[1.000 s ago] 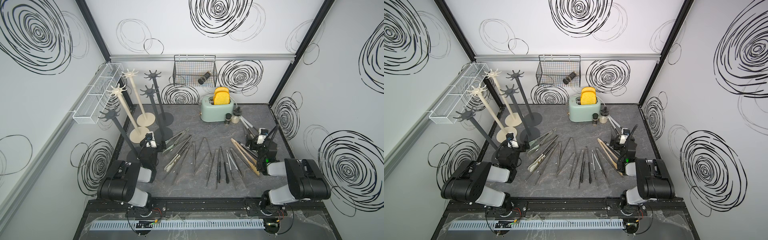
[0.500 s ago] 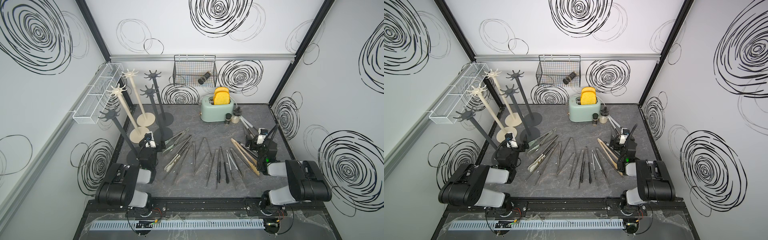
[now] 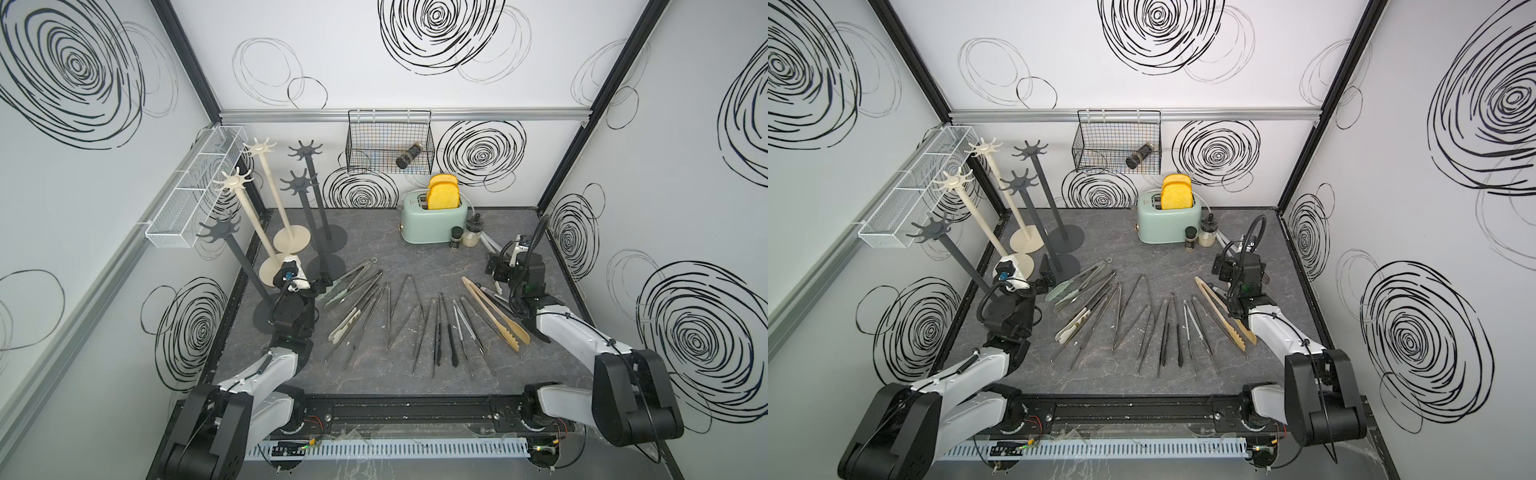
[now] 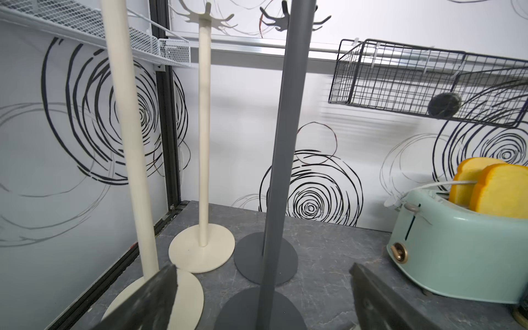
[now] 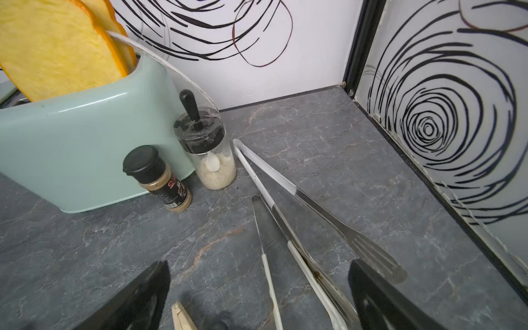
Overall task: Hang food tongs on kitchen utensil racks
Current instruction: Pick up the rack from the center of the board.
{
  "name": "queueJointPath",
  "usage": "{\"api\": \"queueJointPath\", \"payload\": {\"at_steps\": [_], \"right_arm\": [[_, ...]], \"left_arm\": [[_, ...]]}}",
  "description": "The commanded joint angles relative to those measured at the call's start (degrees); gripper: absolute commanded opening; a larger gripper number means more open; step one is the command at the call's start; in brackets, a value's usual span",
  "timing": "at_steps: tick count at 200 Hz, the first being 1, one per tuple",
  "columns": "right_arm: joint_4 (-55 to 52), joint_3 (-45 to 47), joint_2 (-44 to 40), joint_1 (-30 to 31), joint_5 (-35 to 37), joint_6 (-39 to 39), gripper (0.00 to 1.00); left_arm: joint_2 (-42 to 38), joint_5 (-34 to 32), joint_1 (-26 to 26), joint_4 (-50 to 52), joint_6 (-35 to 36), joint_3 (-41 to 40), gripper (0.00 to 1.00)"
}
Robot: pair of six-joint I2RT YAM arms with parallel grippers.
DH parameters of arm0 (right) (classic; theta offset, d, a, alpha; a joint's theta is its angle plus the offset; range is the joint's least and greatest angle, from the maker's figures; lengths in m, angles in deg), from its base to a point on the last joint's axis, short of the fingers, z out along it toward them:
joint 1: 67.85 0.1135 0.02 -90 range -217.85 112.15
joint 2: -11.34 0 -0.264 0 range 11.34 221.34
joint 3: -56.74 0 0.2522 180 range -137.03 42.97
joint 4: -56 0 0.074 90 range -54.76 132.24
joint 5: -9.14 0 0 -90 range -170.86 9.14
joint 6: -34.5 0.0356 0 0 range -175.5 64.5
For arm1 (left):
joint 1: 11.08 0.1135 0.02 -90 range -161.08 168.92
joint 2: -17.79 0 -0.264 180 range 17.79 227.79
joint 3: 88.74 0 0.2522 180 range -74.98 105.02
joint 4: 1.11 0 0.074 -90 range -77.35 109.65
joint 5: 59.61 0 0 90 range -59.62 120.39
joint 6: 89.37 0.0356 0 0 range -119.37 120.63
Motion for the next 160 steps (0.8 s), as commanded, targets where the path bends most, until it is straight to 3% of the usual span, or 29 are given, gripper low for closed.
{"api": "queueJointPath", "payload": {"at_steps": [1,77,160], "right_arm": [[-1.41,1.25,-2.27,0.08,-1.55,1.27,1.0],[-0.01,-0.15,-0.61,-0.2,-7.87,0.07,1.0],[0.35,-0.61,2.61,-0.62,-10.02,-0.23,1.0]], "left_arm": [[3.78,-1.24,-0.29,-5.88,0.99,2.54,0.98],[23.22,-2.36,2.46,-14.53,5.72,16.78,0.99],[29.5,-2.7,5.49,-10.52,9.26,26.38,0.96]]}}
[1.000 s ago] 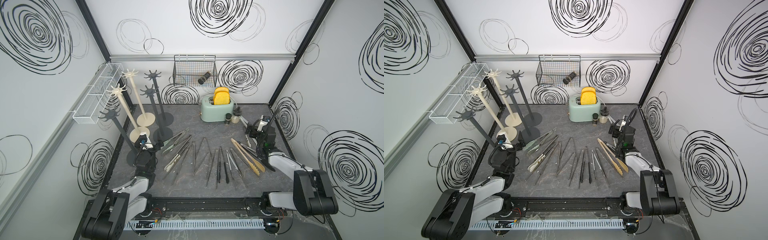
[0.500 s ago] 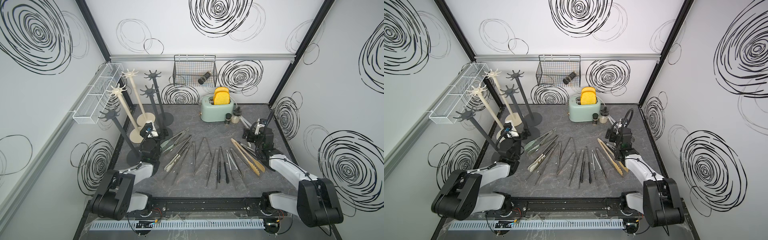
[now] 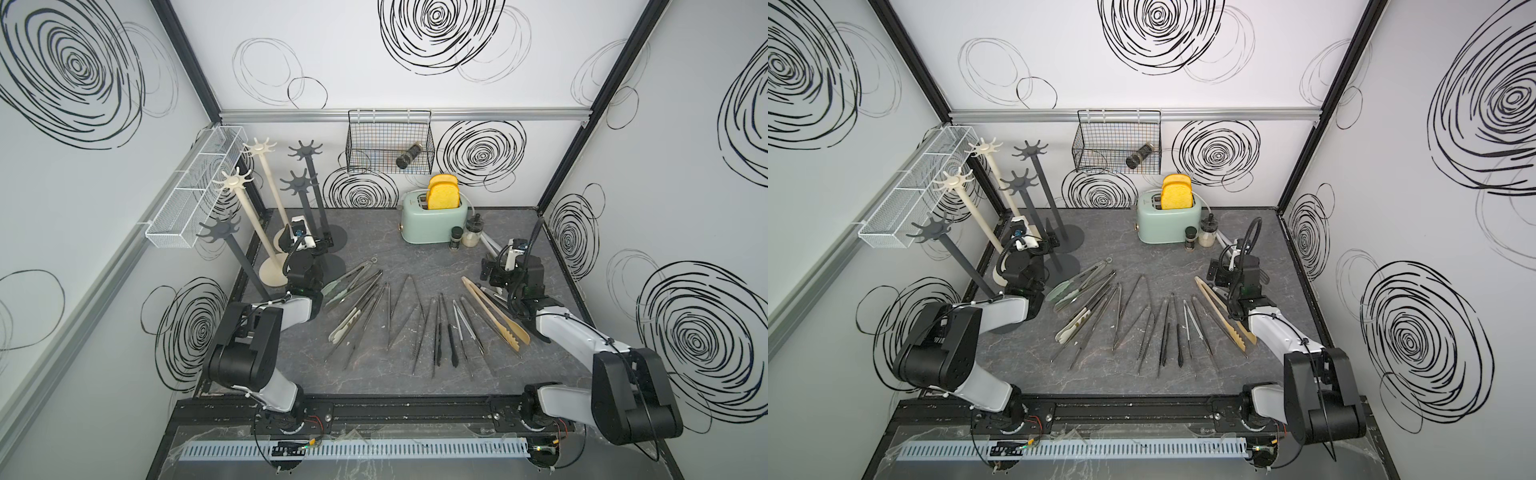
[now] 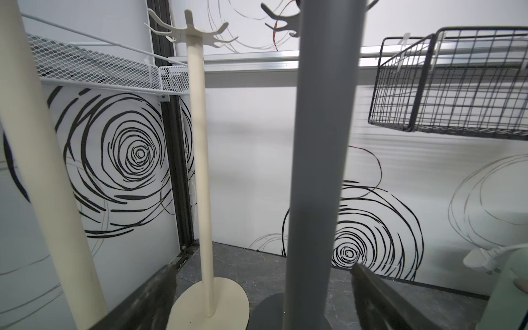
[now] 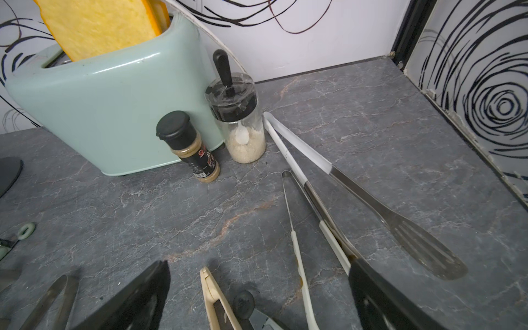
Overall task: Hang food tongs on kitchen utensil racks
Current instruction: Pick up the rack from the center of the board.
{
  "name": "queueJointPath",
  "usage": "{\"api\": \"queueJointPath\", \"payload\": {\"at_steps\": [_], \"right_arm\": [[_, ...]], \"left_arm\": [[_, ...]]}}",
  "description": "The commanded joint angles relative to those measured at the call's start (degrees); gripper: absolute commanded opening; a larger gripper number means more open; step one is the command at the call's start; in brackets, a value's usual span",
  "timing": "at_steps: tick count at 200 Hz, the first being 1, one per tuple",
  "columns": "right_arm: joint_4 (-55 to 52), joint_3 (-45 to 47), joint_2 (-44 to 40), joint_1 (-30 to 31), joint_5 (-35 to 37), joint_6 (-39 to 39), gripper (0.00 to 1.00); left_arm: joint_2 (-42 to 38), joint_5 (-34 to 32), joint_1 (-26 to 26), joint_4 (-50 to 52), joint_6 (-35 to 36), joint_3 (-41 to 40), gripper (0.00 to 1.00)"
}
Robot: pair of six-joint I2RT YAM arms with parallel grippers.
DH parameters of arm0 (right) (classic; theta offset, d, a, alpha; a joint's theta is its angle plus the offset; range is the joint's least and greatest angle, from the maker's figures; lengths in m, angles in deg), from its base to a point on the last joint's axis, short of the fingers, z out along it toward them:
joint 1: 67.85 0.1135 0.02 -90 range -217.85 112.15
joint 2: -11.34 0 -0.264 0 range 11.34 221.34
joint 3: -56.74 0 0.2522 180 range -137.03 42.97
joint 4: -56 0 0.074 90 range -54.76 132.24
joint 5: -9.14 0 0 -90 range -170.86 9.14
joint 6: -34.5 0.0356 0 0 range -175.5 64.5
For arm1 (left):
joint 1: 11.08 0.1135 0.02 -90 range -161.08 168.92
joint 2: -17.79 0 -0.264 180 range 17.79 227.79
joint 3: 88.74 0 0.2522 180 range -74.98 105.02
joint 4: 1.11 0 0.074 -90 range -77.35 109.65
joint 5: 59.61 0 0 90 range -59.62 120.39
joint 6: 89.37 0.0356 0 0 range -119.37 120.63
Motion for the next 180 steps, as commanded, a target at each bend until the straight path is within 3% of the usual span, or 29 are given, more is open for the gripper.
{"api": "queueJointPath", "payload": {"at_steps": [1,48,63,99,111,116,180], "right_arm": [[0.79,-1.48,1.09,-0.34,-0.99,-0.21,1.0],[0.7,-1.91,2.57,-0.34,-1.45,-0.19,0.98],[0.39,-2.16,2.77,-0.34,-1.38,-0.2,0.98],[-0.08,-2.45,2.72,-0.39,-1.45,-0.22,0.98],[-0.31,-2.53,2.52,-0.43,-1.47,-0.19,0.98],[-0.42,-2.54,2.51,-0.43,-1.44,-0.24,0.98],[0.0,-1.52,0.18,-0.61,-2.41,0.15,0.98]], "left_arm": [[1.41,0.17,1.28,-1.85,1.97,3.18,0.96],[2.63,1.61,1.82,3.39,3.53,8.21,0.78],[2.45,1.92,1.82,4.09,3.48,8.47,0.53],[2.01,1.28,1.83,5.04,2.99,8.35,0.27],[1.69,0.95,1.75,5.62,2.97,8.29,0.11],[1.51,0.73,1.74,5.88,2.91,8.25,0.0],[-1.67,-0.71,1.12,5.69,7.36,9.72,0.0]]}}
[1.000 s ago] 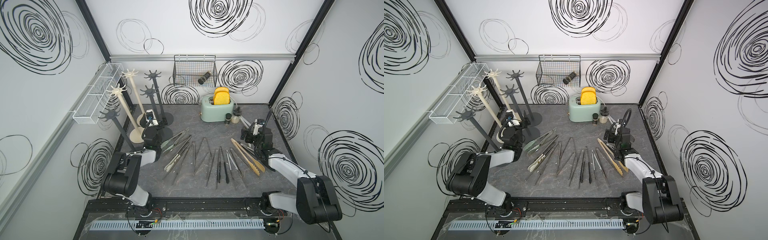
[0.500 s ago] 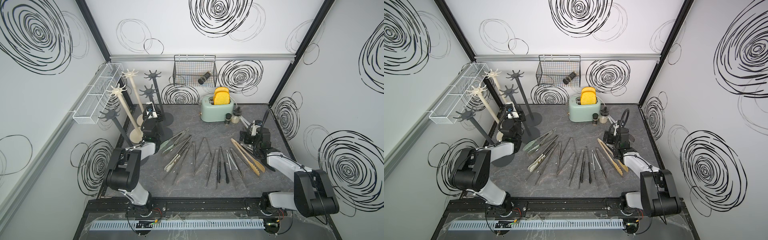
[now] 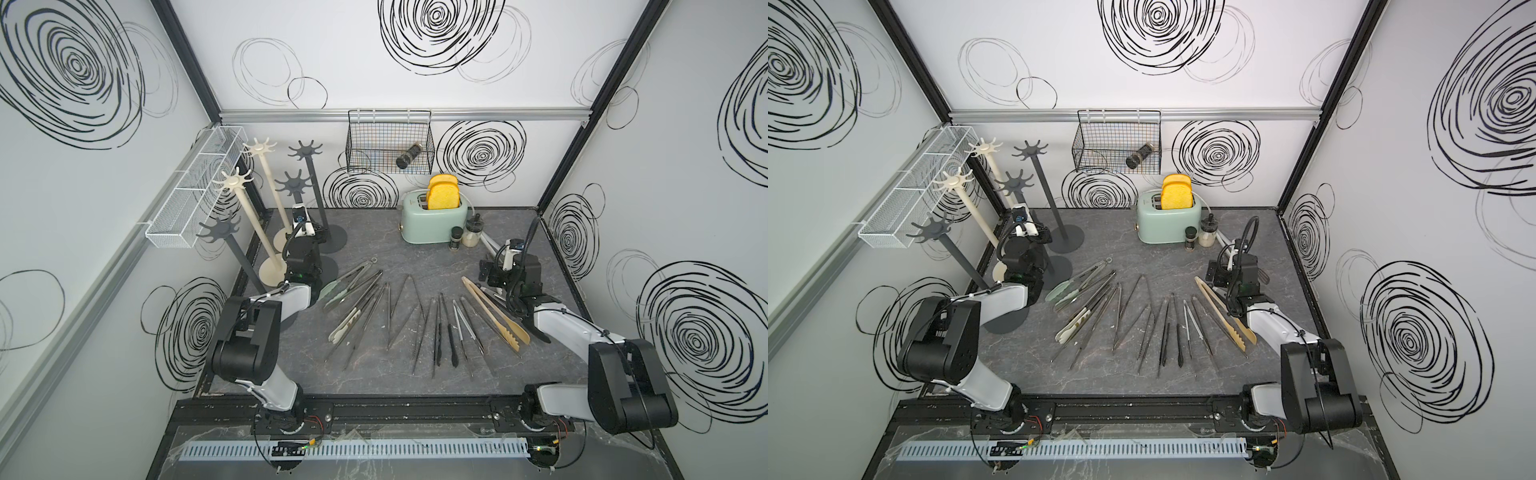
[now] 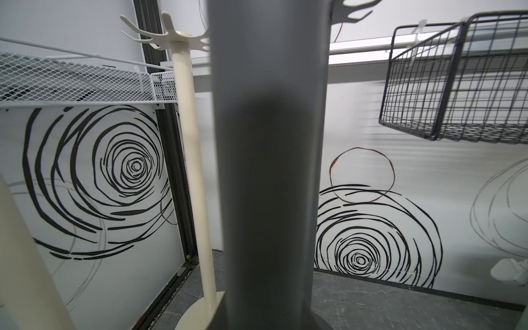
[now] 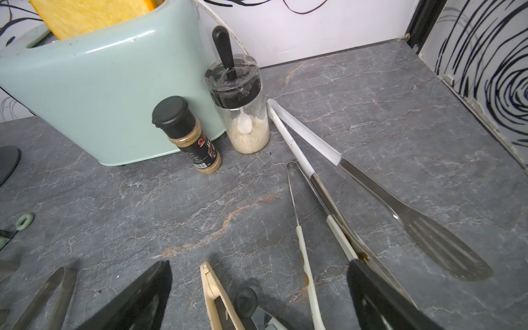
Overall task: Hang food tongs on kitchen utensil racks
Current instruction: Pick up the rack from the center of the board.
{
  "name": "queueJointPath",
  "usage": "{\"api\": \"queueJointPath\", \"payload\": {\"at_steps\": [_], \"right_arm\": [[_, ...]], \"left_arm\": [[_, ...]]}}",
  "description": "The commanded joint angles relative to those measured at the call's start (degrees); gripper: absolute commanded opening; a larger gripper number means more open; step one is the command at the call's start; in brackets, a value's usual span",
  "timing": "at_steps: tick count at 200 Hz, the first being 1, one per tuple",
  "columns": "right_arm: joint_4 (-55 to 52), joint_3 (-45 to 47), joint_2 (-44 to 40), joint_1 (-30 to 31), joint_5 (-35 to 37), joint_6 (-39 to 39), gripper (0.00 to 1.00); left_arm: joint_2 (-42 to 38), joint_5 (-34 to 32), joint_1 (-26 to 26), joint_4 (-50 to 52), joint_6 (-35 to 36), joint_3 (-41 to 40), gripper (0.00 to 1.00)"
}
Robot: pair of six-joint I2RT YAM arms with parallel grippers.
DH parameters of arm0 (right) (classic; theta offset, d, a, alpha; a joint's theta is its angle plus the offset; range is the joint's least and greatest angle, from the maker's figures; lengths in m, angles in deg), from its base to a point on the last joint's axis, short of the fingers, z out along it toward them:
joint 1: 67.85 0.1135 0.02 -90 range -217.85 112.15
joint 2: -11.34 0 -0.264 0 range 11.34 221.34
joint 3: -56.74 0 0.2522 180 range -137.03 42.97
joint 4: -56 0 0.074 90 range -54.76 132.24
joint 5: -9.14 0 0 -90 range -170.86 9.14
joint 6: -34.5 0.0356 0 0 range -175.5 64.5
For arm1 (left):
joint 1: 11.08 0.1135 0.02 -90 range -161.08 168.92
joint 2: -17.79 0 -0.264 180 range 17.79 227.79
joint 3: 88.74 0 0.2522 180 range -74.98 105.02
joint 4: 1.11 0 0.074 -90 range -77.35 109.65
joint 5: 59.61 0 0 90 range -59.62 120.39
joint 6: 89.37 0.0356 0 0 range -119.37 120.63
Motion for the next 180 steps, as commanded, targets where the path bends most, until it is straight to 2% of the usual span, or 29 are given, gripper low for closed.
{"api": "queueJointPath", "payload": {"at_steps": [1,52,112,147,180], "right_arm": [[0.61,-0.5,-2.16,-0.32,-0.86,0.13,0.98],[2.1,1.12,-3.39,-0.25,-1.79,0.82,0.97],[4.4,2.82,-4.97,-0.2,-1.18,0.79,0.97],[4.74,3.34,-5.24,-0.22,-0.94,0.81,0.97],[5.08,3.7,-5.85,-0.23,-0.66,0.8,0.97]], "left_arm": [[-3.23,-1.18,0.01,-2.2,5.49,2.46,0.0],[-1.12,3.98,0.42,-8.58,5.37,5.78,0.0],[2.68,8.04,-0.17,-13.82,-0.4,8.49,0.0],[2.71,7.93,-0.85,-15.08,-3.2,8.95,0.0],[-0.15,11.73,-1.43,-6.65,-7.21,11.81,0.0]]}}
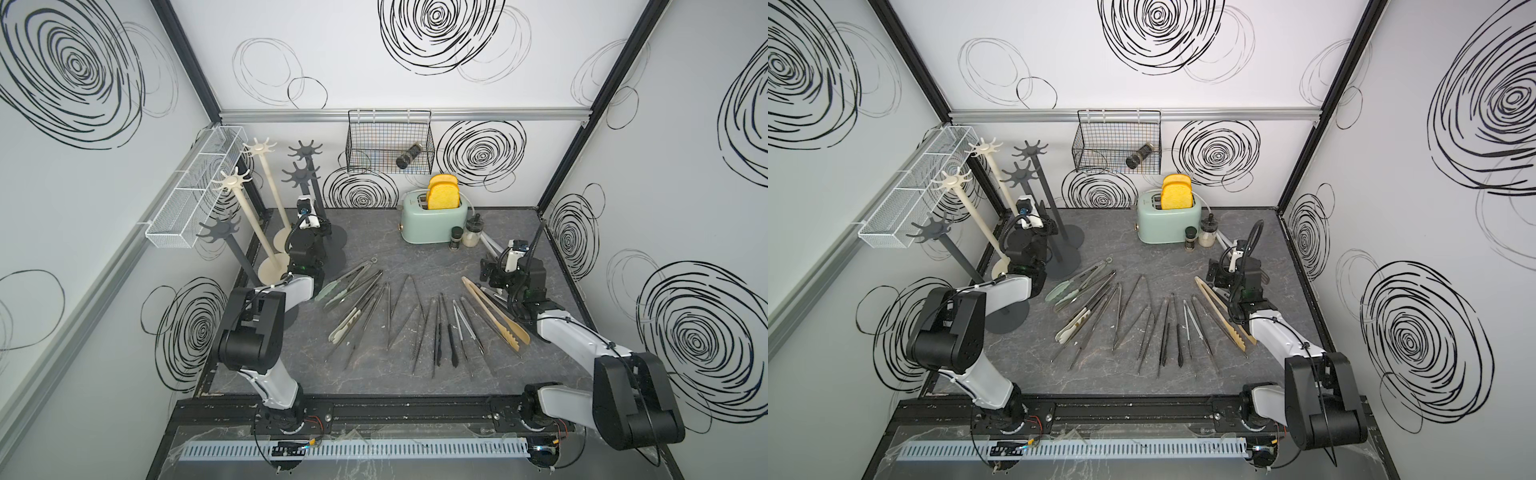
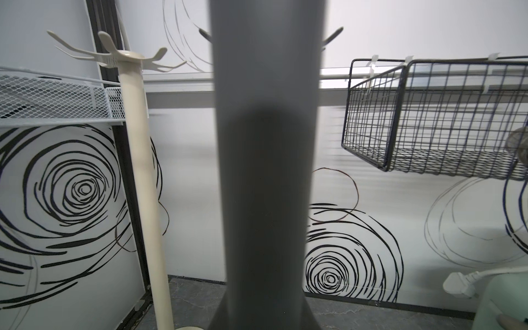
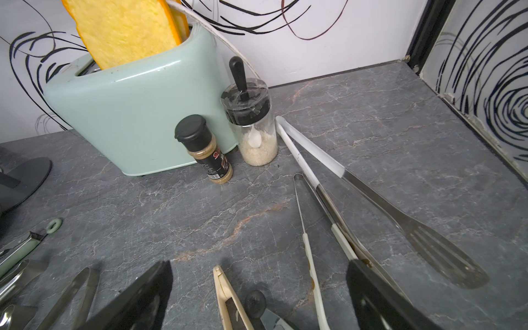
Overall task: Hang food tongs on kitchen utensil racks
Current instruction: Pick up the rack from the center of the board, then place the rack at the center of the board.
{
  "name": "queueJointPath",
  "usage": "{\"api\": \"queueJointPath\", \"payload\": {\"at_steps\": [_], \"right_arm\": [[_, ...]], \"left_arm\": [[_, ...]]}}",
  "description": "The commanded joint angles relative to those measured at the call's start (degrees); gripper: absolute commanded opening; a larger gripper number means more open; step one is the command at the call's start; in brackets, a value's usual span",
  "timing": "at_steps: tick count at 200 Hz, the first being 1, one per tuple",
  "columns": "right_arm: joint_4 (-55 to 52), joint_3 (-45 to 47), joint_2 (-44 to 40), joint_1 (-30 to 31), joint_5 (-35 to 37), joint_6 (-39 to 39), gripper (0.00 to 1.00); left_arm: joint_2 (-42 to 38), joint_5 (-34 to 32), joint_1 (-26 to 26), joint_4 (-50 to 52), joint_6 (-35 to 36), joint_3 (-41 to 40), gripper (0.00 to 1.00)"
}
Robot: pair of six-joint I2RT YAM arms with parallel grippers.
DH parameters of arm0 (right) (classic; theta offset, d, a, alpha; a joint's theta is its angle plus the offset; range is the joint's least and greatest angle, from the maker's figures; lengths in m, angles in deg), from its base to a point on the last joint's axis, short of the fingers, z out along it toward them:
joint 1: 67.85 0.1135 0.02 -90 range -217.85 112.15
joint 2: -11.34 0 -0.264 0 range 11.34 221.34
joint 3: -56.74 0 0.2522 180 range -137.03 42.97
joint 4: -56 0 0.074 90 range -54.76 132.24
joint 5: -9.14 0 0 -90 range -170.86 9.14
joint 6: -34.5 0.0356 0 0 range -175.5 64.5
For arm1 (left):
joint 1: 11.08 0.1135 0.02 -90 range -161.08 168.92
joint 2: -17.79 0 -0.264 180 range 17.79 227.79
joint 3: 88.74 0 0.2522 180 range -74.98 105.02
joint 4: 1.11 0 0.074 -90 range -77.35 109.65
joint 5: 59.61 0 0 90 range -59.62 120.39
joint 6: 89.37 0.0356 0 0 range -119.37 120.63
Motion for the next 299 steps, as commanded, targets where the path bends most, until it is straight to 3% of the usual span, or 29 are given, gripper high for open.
{"api": "queueJointPath", "payload": {"at_steps": [1,82,141,206,299], "right_arm": [[1.96,0.84,-1.69,-0.23,0.55,0.54,0.97],[1.35,1.46,-5.5,-0.19,1.03,0.98,0.97],[0.87,2.44,-9.98,-0.32,3.76,2.98,0.96],[-1.61,4.01,-14.88,-0.32,1.95,5.23,0.96],[-0.62,7.28,-20.61,-0.32,1.15,5.82,0.96]], "left_arm": [[-4.46,4.23,-0.76,-5.03,-4.09,5.93,0.0],[-9.6,7.41,-9.74,0.4,-2.99,9.95,0.0],[-10.16,6.07,-22.73,5.19,-4.15,13.83,0.0],[1.33,2.75,-33.53,6.49,-1.86,24.13,0.0],[18.31,0.93,-35.9,6.07,-0.48,36.66,0.0]]}}
